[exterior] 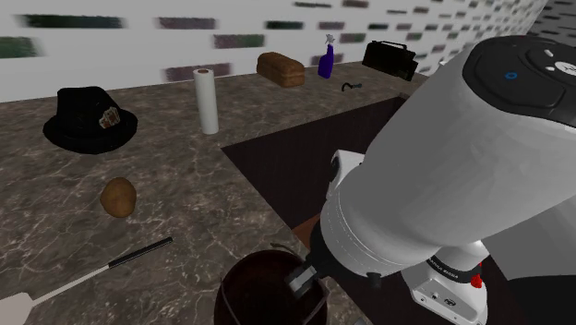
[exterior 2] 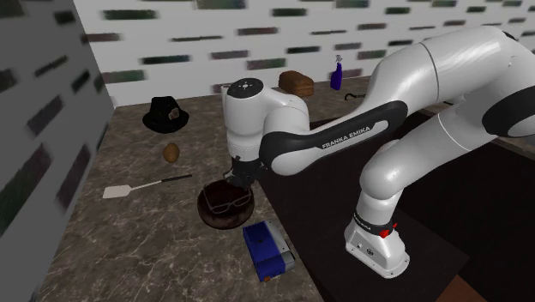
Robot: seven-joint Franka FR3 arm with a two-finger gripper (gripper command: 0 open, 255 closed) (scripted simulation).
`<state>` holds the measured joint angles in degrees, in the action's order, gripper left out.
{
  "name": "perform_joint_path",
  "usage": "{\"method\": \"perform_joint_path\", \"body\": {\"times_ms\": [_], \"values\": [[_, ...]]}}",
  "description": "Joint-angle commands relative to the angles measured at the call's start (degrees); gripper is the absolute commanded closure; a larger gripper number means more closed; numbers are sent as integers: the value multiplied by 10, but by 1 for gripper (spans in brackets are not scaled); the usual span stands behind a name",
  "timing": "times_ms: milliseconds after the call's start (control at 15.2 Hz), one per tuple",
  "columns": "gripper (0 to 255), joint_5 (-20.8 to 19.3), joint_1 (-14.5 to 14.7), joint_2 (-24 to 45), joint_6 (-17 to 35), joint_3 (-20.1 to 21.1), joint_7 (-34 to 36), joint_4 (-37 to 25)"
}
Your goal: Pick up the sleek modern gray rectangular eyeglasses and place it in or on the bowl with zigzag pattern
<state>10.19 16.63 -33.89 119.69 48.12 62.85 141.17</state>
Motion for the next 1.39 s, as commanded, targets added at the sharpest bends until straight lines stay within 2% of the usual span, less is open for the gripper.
{"method": "perform_joint_path", "body": {"times_ms": [0, 132, 198, 528, 792, 1320], "values": [[255, 0, 0, 0, 1, 0, 0, 0], [255, 0, 0, 0, 1, 0, 0, 0], [0, 0, 0, 0, 1, 0, 0, 0], [0, 0, 0, 0, 1, 0, 0, 0], [0, 1, 13, -25, -79, -24, -5, -54], [0, 1, 13, -25, -79, -24, -5, -54]]}}
